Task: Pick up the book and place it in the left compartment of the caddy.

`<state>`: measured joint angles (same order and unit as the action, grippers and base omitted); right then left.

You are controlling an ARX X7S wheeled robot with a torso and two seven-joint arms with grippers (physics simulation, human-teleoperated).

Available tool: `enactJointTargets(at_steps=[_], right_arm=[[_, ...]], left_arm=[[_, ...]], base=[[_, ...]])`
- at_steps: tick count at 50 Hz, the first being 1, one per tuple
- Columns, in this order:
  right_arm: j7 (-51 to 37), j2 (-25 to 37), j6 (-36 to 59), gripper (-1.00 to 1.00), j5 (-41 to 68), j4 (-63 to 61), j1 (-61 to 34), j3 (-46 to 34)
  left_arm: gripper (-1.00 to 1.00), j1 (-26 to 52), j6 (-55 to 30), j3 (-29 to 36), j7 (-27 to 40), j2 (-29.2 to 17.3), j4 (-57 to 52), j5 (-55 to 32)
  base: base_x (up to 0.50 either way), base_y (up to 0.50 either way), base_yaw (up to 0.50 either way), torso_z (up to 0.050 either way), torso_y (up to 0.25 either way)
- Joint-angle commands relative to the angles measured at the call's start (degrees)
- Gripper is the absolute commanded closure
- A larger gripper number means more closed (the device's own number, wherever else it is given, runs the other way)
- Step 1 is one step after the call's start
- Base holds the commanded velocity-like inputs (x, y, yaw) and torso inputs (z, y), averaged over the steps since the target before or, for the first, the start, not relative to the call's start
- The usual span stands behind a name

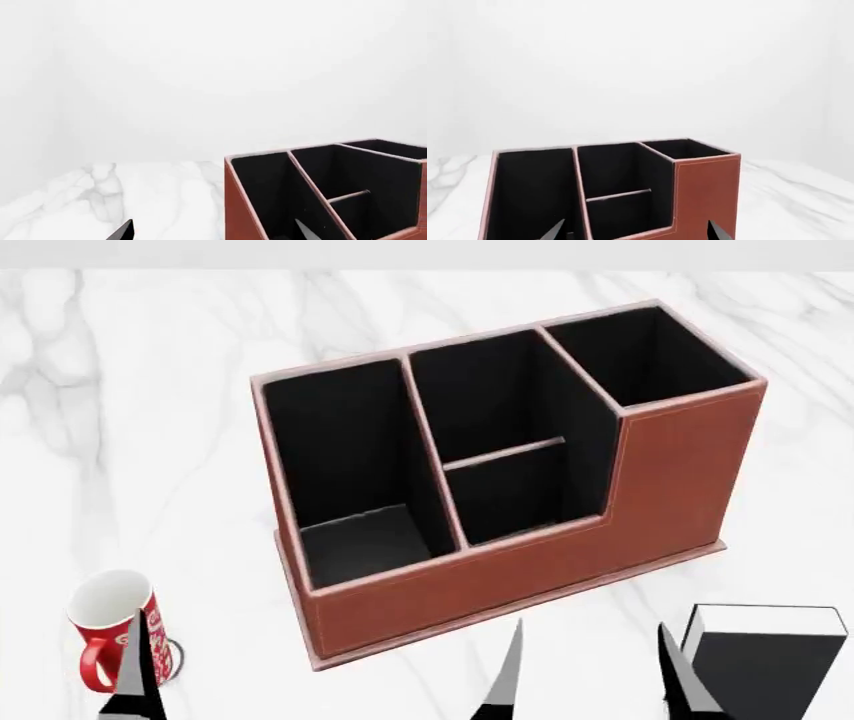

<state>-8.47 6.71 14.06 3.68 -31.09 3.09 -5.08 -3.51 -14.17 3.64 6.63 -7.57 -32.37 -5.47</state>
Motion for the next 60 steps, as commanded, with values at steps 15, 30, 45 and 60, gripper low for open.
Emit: enactJointTargets(at_steps=[15, 30, 45, 60], right_arm=[[-3.47, 2.80, 11.80, -1.00, -1.44, -16.79, -1.39, -1.35], [-4.09, 4.07, 11.70, -1.00, -2.51, -17.06, -1.73, -2.87], [-4.36, 4.10, 10.89, -1.00, -0.50, -16.74, -1.35, -2.51], [-5.02, 4.38, 11.46, -1.00, 0.63, -16.67, -1.57, -2.33]], left_arm=[[-1.00, 0.37, -9.86, -1.39, 2.23, -2.72, -17.83, -3.77], [-1.00, 0.31, -9.32, -0.97, 2.74, -3.52, -17.69, -4.18], [-1.00, 0.20, -9.18, -1.50, 3.22, -3.97, -17.97, -6.06], [-1.00, -0.18, -9.14, -2.10, 3.11, -4.63, -18.62, -8.71]], base=[[0.00, 0.00, 0.00, 0.000, 0.000], [0.30, 0.00, 0.00, 0.000, 0.000], [0.45, 0.00, 0.00, 0.000, 0.000], [0.00, 0.00, 0.00, 0.045, 0.001]])
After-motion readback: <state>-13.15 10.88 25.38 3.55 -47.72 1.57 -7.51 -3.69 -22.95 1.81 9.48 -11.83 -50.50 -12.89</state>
